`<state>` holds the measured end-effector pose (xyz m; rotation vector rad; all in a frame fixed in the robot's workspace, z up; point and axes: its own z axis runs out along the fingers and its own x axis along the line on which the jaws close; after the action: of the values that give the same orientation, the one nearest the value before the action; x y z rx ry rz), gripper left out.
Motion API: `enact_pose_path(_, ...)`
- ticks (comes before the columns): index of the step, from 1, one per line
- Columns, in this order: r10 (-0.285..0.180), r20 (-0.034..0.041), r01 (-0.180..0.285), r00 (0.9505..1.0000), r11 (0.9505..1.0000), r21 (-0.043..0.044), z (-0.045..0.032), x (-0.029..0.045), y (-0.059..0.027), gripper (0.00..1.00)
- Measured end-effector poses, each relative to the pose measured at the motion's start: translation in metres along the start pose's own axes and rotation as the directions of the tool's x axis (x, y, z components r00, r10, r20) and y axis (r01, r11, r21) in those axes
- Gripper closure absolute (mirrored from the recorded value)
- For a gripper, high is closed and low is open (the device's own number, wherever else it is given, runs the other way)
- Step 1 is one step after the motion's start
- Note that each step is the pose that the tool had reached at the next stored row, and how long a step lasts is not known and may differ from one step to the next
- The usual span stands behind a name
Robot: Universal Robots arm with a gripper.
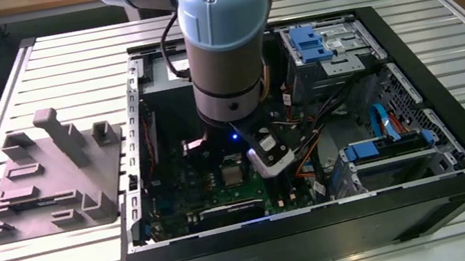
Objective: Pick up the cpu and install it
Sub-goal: 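Place the cpu into insertion slot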
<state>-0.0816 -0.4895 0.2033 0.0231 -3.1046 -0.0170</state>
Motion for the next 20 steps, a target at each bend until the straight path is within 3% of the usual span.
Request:
enact_pose_path(6, 0.0, 0.0002, 0.0, 1.0, 1.0, -0.0004, -0.0078, 0.0003, 0.0002, 0.48)
enact_pose_path(9, 0.0, 0.0, 0.0, 1.0, 1.0, 0.0, -0.0081, 0.0003, 0.0001, 0.67)
enact_pose_path(10, 0.0, 0.0, 0.0, 1.0, 1.0, 0.0, -0.0081, 0.0003, 0.0001, 0.67)
enact_pose_path(15, 0.0, 0.0, 0.0, 1.0, 1.0, 0.0, -0.0082, 0.0003, 0.0001, 0.89)
enact_pose_path(20, 0.0, 0.0, 0.0, 1.0, 1.0, 0.0, -0.0083, 0.0003, 0.0001, 0.89)
